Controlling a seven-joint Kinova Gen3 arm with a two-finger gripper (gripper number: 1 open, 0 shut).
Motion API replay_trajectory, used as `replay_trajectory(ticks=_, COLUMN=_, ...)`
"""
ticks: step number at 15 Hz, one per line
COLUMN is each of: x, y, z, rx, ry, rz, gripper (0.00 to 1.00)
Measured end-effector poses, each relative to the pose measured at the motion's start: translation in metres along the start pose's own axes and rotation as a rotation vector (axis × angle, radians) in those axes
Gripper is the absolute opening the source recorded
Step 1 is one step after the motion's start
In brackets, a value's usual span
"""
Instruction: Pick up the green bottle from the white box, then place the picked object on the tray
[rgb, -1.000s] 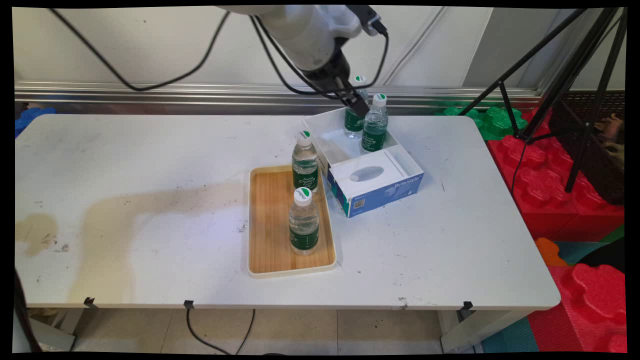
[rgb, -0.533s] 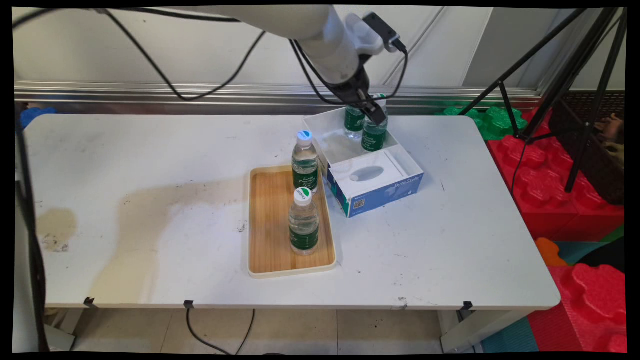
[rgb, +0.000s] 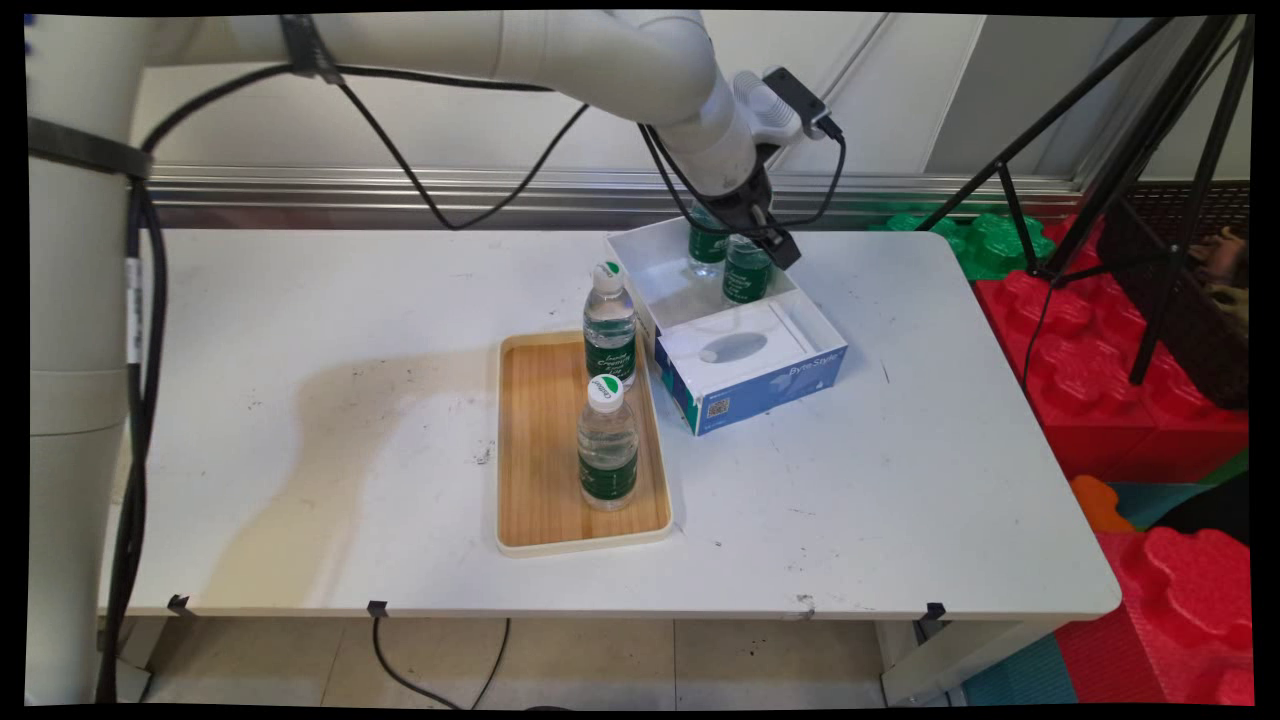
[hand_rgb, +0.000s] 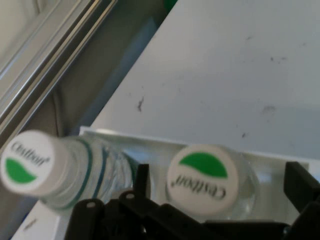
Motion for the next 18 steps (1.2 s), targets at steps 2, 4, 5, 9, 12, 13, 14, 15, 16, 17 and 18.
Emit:
replay_trajectory(ticks=2, x=0.001, y=0.002, z=0.01, rx=-0.001, ry=0.002, rz=-0.002, gripper=1.0)
replay_trajectory(ticks=4, x=0.002, y=0.003, z=0.015, rx=0.002, ry=0.004, rz=-0.003, gripper=1.0)
replay_trajectory(ticks=5, x=0.001, y=0.003, z=0.017, rx=0.005, ry=0.005, rz=-0.004, gripper=0.0)
replay_trajectory(ticks=9, x=0.001, y=0.005, z=0.015, rx=0.021, ry=0.017, rz=-0.003, gripper=0.0)
replay_trajectory(ticks=12, x=0.004, y=0.006, z=0.006, rx=0.035, ry=0.033, rz=0.0, gripper=0.0)
replay_trajectory(ticks=13, x=0.005, y=0.006, z=0.003, rx=0.039, ry=0.038, rz=0.0, gripper=0.0)
replay_trajectory(ticks=14, x=0.007, y=0.006, z=-0.003, rx=0.046, ry=0.048, rz=-0.001, gripper=0.0)
replay_trajectory(ticks=15, x=0.008, y=0.006, z=-0.008, rx=0.052, ry=0.054, rz=-0.002, gripper=0.0)
replay_trajectory(ticks=16, x=0.01, y=0.005, z=-0.016, rx=0.06, ry=0.065, rz=-0.003, gripper=0.0)
replay_trajectory(ticks=17, x=0.013, y=0.004, z=-0.027, rx=0.07, ry=0.077, rz=-0.004, gripper=0.0)
replay_trajectory(ticks=18, x=0.015, y=0.004, z=-0.037, rx=0.079, ry=0.087, rz=-0.004, gripper=0.0)
